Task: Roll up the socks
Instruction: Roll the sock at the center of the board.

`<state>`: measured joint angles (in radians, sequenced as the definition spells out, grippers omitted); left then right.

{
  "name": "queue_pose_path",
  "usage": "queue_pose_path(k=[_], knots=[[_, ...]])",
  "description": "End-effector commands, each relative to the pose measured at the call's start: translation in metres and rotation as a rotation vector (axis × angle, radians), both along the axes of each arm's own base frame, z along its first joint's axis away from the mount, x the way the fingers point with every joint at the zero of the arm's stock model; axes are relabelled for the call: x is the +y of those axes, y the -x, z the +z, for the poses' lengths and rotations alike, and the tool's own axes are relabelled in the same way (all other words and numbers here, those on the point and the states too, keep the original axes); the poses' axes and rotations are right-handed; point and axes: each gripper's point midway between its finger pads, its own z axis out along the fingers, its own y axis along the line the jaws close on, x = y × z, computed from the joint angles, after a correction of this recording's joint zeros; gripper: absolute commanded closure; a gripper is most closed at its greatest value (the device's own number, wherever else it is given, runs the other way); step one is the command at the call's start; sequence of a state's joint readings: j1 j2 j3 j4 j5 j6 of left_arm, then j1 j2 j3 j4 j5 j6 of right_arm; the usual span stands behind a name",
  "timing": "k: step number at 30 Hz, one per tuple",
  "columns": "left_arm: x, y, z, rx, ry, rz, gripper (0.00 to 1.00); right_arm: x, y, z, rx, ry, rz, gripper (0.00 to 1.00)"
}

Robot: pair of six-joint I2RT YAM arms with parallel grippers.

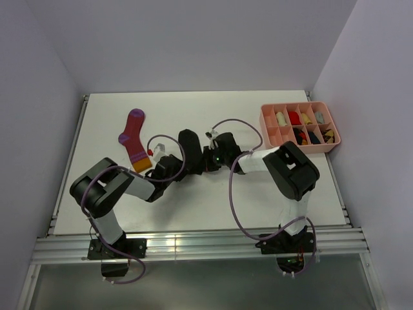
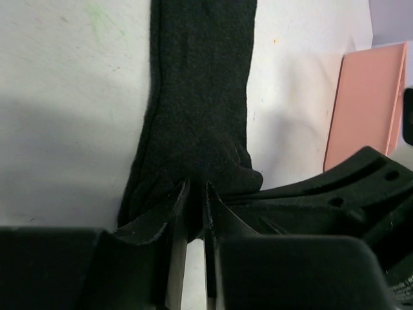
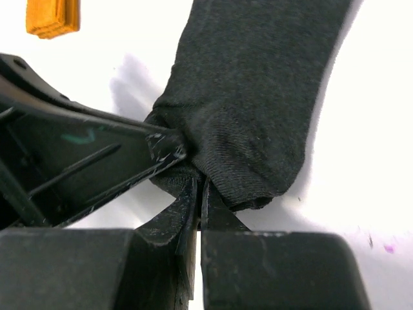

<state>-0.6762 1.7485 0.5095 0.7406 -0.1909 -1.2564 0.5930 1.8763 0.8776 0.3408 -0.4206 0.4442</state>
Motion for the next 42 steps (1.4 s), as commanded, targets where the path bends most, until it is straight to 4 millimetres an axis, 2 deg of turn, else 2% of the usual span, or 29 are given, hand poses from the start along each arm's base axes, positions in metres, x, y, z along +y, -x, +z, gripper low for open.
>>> queue_pose_path(k=[1,4,6,10,11,13,17,19,23,25,27,28,31,36,42], knots=[[0.01,0.014,-0.009,0.016,-0.058,-0.019,0.8,-0.013,0.009,-0.033,0.149,0.075,-0.026,1.0],[0.014,0.013,0.004,-0.022,-0.045,-0.006,0.7,-0.013,0.007,-0.034,0.166,0.094,-0.019,1.0],[0.02,0.013,0.006,-0.033,-0.055,0.013,0.66,-0.012,0.005,-0.033,0.165,0.103,-0.013,1.0],[0.025,0.012,0.023,-0.083,-0.062,0.023,0.59,-0.015,0.005,-0.034,0.177,0.139,-0.004,1.0],[0.026,0.012,0.024,-0.089,-0.068,0.023,0.53,-0.016,0.004,-0.035,0.174,0.15,-0.004,1.0],[0.032,0.012,0.029,-0.115,-0.11,0.023,0.43,-0.017,0.003,-0.034,0.177,0.16,-0.001,1.0],[0.045,0.013,0.036,-0.178,-0.241,-0.009,0.35,-0.015,0.004,-0.032,0.181,0.163,0.022,1.0],[0.051,0.013,0.043,-0.236,-0.325,-0.046,0.36,-0.016,0.005,-0.031,0.19,0.173,0.028,1.0],[0.057,0.011,0.042,-0.278,-0.429,-0.085,0.37,-0.015,0.004,-0.03,0.188,0.179,0.044,1.0],[0.058,0.013,0.028,-0.213,-0.439,-0.078,0.42,-0.014,0.002,-0.029,0.187,0.179,0.041,1.0],[0.056,0.009,0.024,-0.157,-0.414,-0.039,0.43,-0.014,0.003,-0.027,0.189,0.176,0.035,1.0],[0.059,0.015,0.006,-0.053,-0.39,-0.001,0.44,-0.014,0.002,-0.026,0.185,0.173,0.026,1.0],[0.054,0.021,-0.004,0.083,-0.279,0.08,0.45,-0.013,0.001,-0.023,0.186,0.158,0.007,1.0],[0.048,0.023,0.006,0.152,-0.121,0.173,0.47,-0.013,0.005,-0.025,0.201,0.153,-0.022,1.0],[0.045,0.018,0.009,0.196,-0.096,0.227,0.55,-0.006,0.005,-0.021,0.193,0.13,-0.038,1.0]])
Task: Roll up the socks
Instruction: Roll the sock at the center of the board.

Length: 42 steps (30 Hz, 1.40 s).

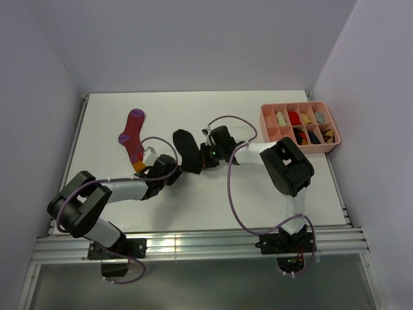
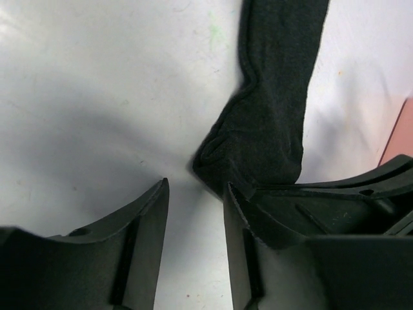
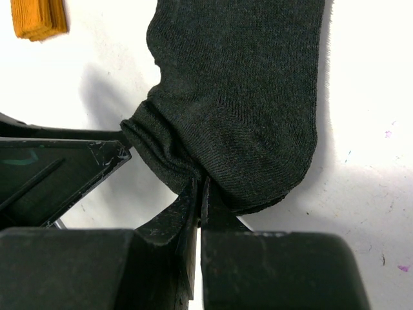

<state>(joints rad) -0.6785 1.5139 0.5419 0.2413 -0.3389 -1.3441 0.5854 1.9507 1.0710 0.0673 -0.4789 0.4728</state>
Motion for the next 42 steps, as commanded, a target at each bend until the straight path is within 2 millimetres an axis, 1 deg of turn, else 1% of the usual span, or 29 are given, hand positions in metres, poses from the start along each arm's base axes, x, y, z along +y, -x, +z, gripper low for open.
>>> queue_pose_path(k=[1,7,11,17,25,30,32,33,34,37,38,39,40,42], knots=[[-0.002,0.0,0.001,0.048,0.046,0.069,0.57,-0.014,0.006,-0.019,0.019,0.087,-0.052,1.0],[-0.008,-0.001,-0.013,0.073,0.054,0.067,0.58,-0.012,0.007,-0.019,0.02,0.08,-0.053,1.0],[-0.006,-0.005,-0.017,0.067,0.046,0.085,0.59,-0.011,0.008,-0.019,0.028,0.072,-0.053,1.0],[-0.004,-0.006,-0.025,0.092,0.015,0.102,0.64,-0.005,0.012,-0.015,0.034,0.051,-0.046,1.0],[0.0,-0.003,-0.047,0.149,-0.039,0.112,0.71,0.001,0.018,-0.011,0.051,0.027,-0.03,1.0],[0.006,0.003,-0.066,0.202,-0.101,0.109,0.82,0.005,0.022,-0.012,0.063,0.02,-0.018,1.0],[0.005,0.003,-0.068,0.209,-0.112,0.102,0.9,0.006,0.024,-0.011,0.065,0.018,-0.014,1.0],[0.008,0.005,-0.072,0.222,-0.132,0.095,0.97,0.006,0.024,-0.009,0.062,0.014,-0.013,1.0],[0.007,0.003,-0.071,0.219,-0.14,0.091,1.0,0.005,0.025,-0.009,0.057,0.018,-0.011,0.99],[0.009,-0.001,-0.067,0.216,-0.186,0.072,1.0,0.005,0.027,-0.003,0.031,0.015,-0.001,0.95],[0.01,-0.001,-0.065,0.215,-0.211,0.058,1.0,0.005,0.026,0.0,0.017,0.012,0.002,0.89],[0.011,-0.005,-0.061,0.203,-0.225,0.058,1.0,0.005,0.025,0.004,-0.003,0.008,0.002,0.86],[0.013,-0.003,-0.059,0.219,-0.254,0.051,1.0,0.003,0.024,0.011,-0.04,0.007,0.008,0.8],[0.015,-0.007,-0.053,0.21,-0.295,0.033,1.0,0.0,0.02,0.017,-0.101,0.024,-0.003,0.74]])
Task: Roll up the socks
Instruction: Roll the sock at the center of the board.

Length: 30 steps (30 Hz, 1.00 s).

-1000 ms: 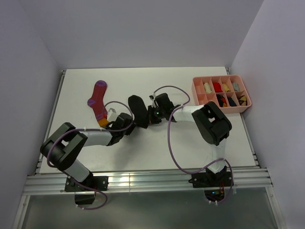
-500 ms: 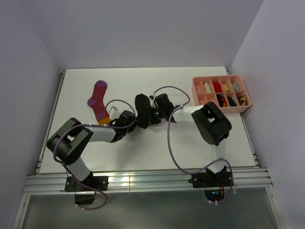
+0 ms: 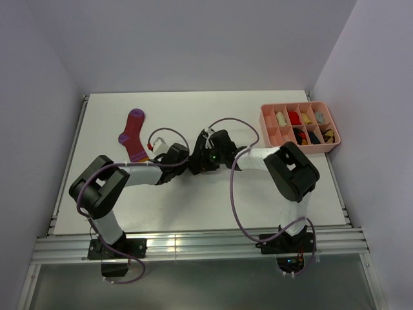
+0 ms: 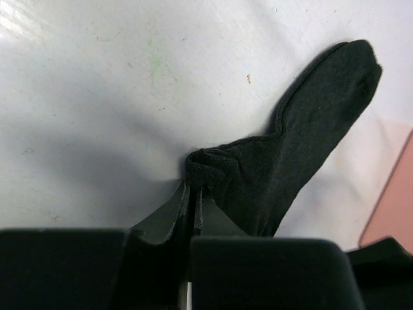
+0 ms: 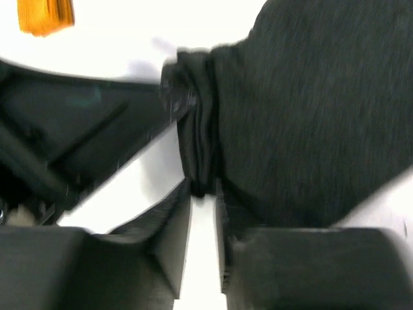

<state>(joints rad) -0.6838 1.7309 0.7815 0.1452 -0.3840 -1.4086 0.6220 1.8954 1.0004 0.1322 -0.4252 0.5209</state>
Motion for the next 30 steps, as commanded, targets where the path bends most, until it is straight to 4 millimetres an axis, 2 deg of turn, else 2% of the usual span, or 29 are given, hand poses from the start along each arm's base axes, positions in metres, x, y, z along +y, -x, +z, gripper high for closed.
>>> queue_pose_path(k=[1,4,6,7,8,9,10,12,13,15,19,21,22,26,30], knots=[[0.04,0.032,-0.04,0.168,-0.272,-0.048,1.0,-0.006,0.008,0.02,-0.118,0.037,0.034,0.69],[0.039,0.03,-0.033,0.16,-0.299,-0.072,1.0,-0.012,0.002,0.028,-0.215,0.059,0.016,0.63],[0.039,0.028,-0.03,0.159,-0.309,-0.081,1.0,-0.011,-0.005,0.044,-0.302,0.037,0.006,0.63],[0.037,0.028,-0.028,0.16,-0.309,-0.091,1.0,-0.013,-0.001,0.042,-0.317,0.035,0.016,0.63],[0.037,0.029,-0.029,0.168,-0.318,-0.099,1.0,-0.012,-0.001,0.05,-0.356,0.017,0.026,0.63],[0.035,0.026,-0.026,0.162,-0.316,-0.104,1.0,-0.012,-0.008,0.058,-0.429,0.014,0.024,0.63],[0.033,0.027,-0.026,0.166,-0.314,-0.113,1.0,-0.011,-0.001,0.054,-0.454,0.019,0.051,0.63],[0.032,0.026,-0.024,0.17,-0.314,-0.122,1.0,-0.007,-0.003,0.064,-0.571,0.017,0.081,0.63],[0.031,0.026,-0.024,0.171,-0.314,-0.124,1.0,-0.007,0.004,0.058,-0.597,0.034,0.097,0.63],[0.029,0.026,-0.021,0.175,-0.314,-0.132,1.0,-0.005,0.007,0.058,-0.681,0.028,0.111,0.61],[0.029,0.026,-0.02,0.184,-0.32,-0.142,1.0,-0.001,0.016,0.062,-0.799,0.001,0.122,0.49],[0.027,0.027,-0.02,0.187,-0.314,-0.151,1.0,0.004,0.02,0.067,-0.839,-0.02,0.126,0.47],[0.027,0.028,-0.02,0.19,-0.315,-0.154,1.0,0.002,0.022,0.063,-0.843,-0.012,0.128,0.46],[0.025,0.029,-0.02,0.2,-0.311,-0.165,1.0,0.0,0.027,0.061,-0.894,0.023,0.105,0.46],[0.023,0.029,-0.02,0.208,-0.307,-0.177,1.0,0.007,0.028,0.06,-0.929,0.048,0.094,0.46]])
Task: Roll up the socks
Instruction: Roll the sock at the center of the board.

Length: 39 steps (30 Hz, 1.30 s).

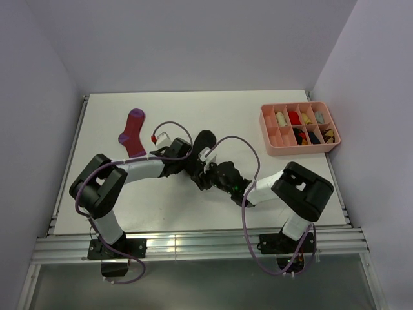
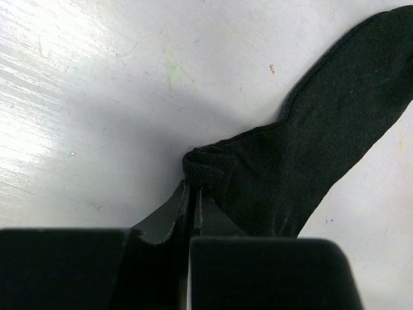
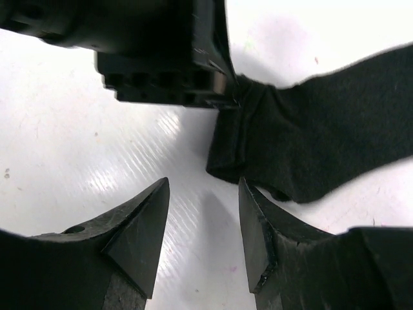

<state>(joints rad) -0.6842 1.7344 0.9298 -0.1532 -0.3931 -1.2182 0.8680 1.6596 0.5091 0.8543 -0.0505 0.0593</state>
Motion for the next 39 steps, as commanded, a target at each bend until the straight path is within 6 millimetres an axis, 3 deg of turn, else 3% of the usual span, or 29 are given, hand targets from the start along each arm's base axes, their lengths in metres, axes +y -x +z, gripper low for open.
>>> queue_pose_path(k=[1,7,14,28,32,35,38,39], knots=[[0.01,0.02,-0.022,0.11,-0.077,-0.041,1.0,0.01,-0.012,0.024,-0.147,-0.019,-0.037,0.46],[0.005,0.02,-0.02,0.112,-0.065,-0.057,1.0,0.028,-0.011,0.018,-0.188,0.04,-0.03,0.46],[0.002,0.02,-0.02,0.116,-0.058,-0.07,1.0,0.034,-0.02,0.008,-0.217,0.103,-0.052,0.46],[0.001,0.024,-0.027,0.136,-0.055,-0.086,1.0,0.04,-0.032,-0.047,-0.143,0.229,-0.077,0.51],[0.0,0.023,-0.026,0.138,-0.054,-0.089,1.0,0.034,-0.032,-0.061,-0.101,0.271,-0.1,0.64],[0.0,0.022,-0.024,0.131,-0.052,-0.088,1.0,0.029,-0.033,-0.067,-0.071,0.291,-0.111,0.85],[-0.001,0.02,-0.02,0.121,-0.038,-0.08,1.0,0.028,-0.03,-0.069,-0.032,0.28,-0.101,1.0],[-0.001,0.02,-0.019,0.119,-0.032,-0.073,1.0,0.027,-0.029,-0.068,-0.021,0.272,-0.098,1.0]])
